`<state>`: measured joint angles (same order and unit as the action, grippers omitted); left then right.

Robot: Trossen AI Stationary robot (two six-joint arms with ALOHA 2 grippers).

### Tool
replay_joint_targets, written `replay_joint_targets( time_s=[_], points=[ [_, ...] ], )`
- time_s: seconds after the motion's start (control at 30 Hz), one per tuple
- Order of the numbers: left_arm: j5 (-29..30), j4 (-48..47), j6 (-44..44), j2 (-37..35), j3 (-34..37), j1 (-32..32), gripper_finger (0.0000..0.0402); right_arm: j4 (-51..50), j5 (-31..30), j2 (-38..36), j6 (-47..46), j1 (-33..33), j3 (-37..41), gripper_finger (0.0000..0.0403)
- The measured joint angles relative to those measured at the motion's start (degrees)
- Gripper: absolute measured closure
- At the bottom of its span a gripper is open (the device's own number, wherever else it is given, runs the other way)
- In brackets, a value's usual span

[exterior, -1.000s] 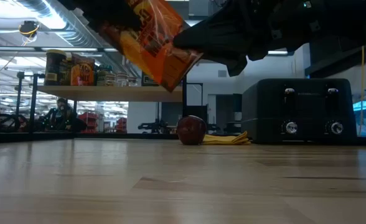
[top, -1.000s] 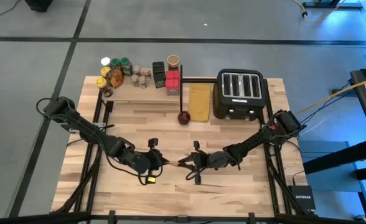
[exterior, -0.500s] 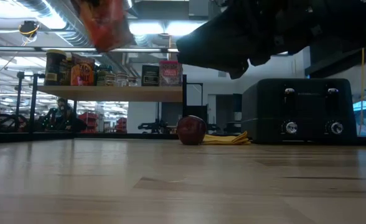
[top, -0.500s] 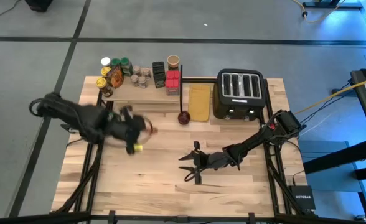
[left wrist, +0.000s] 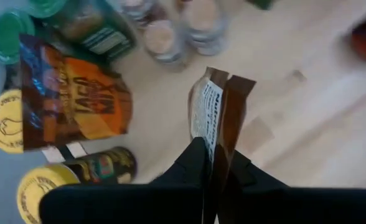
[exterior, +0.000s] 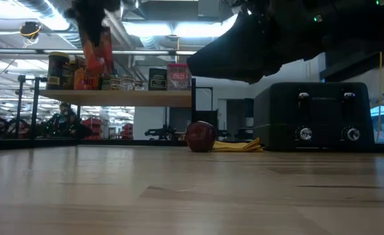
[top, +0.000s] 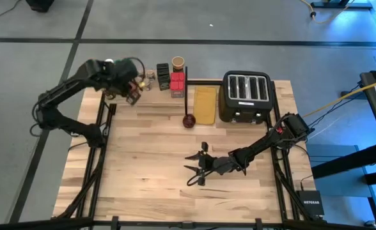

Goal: Shelf spices
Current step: Put the orange seasoning bag aligned with the other orange seasoning bag on the shelf

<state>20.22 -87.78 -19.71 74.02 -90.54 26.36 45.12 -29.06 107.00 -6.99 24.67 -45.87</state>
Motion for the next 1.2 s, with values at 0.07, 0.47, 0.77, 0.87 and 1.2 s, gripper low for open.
replay_joint_targets(
  time_s=[0.07,0.47,0.77,0.87,1.2],
  points=[
    [-1.38,0.96,1.55,1.17,0.02,4.77,0.0393,-0.54,0.01,0.00,0.01,0.00,0.00,0.0243],
    [-3.03,1.62,2.79,7.04,0.13,16.20,0.0391,-2.09,-0.06,0.00,0.01,0.00,0.00,0.0242],
    [-3.02,4.01,6.03,9.11,0.13,18.35,0.0394,-2.09,0.03,0.00,0.01,0.00,0.00,0.0242],
    [-2.95,4.36,6.43,9.11,0.13,18.39,0.0390,-2.07,0.07,0.00,0.03,0.00,0.00,0.0242],
    [-2.63,4.69,6.77,9.11,0.13,21.31,0.0331,-2.14,0.09,0.02,0.05,0.00,0.00,0.0242]
  ],
)
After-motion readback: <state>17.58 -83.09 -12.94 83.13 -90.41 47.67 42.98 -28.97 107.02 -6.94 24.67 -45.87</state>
